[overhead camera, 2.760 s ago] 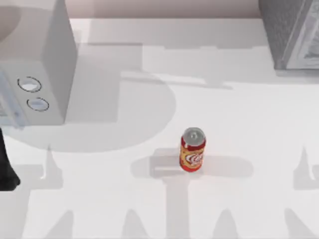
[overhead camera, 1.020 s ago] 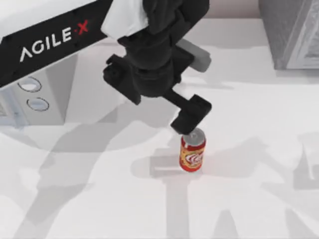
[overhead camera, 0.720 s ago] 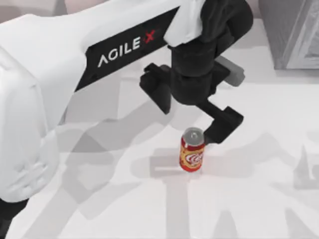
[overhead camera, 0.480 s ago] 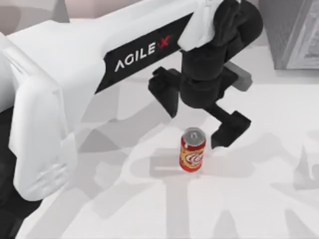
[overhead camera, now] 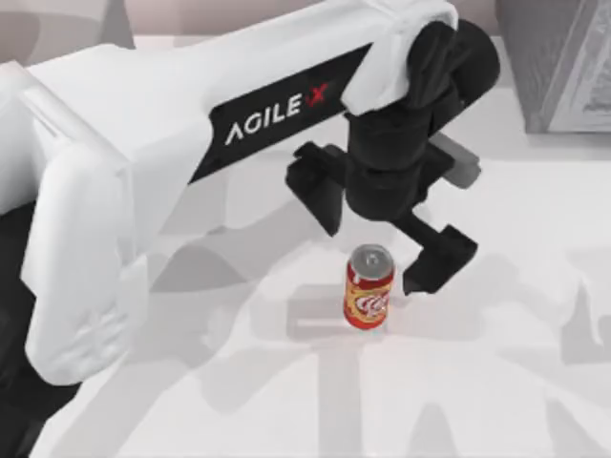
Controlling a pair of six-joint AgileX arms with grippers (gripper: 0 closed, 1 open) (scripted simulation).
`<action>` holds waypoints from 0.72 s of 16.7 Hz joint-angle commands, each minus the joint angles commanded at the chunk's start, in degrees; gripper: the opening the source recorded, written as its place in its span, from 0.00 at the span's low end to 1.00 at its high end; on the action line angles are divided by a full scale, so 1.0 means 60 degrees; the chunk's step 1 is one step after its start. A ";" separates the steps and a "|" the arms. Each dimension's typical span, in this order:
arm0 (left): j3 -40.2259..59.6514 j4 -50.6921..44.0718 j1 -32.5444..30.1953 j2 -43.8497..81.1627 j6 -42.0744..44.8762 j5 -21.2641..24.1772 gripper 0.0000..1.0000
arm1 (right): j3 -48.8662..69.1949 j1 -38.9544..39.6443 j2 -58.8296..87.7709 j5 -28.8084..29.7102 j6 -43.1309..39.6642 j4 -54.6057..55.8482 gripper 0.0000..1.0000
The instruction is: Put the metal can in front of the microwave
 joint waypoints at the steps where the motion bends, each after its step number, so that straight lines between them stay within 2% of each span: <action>1: -0.0312 0.0321 0.0001 0.0009 -0.0003 0.0000 1.00 | 0.0000 0.0000 0.0000 0.0000 0.0000 0.0000 1.00; 5: -0.1384 0.1458 -0.0009 0.0069 -0.0011 0.0001 1.00 | 0.0000 0.0000 0.0000 0.0000 0.0000 0.0000 1.00; 9: -0.1455 0.1529 -0.0011 0.0074 -0.0012 0.0001 1.00 | 0.0000 0.0000 0.0000 0.0000 0.0000 0.0000 1.00; 12: -0.1455 0.1529 -0.0011 0.0074 -0.0012 0.0001 0.77 | 0.0000 0.0000 0.0000 0.0000 0.0000 0.0000 1.00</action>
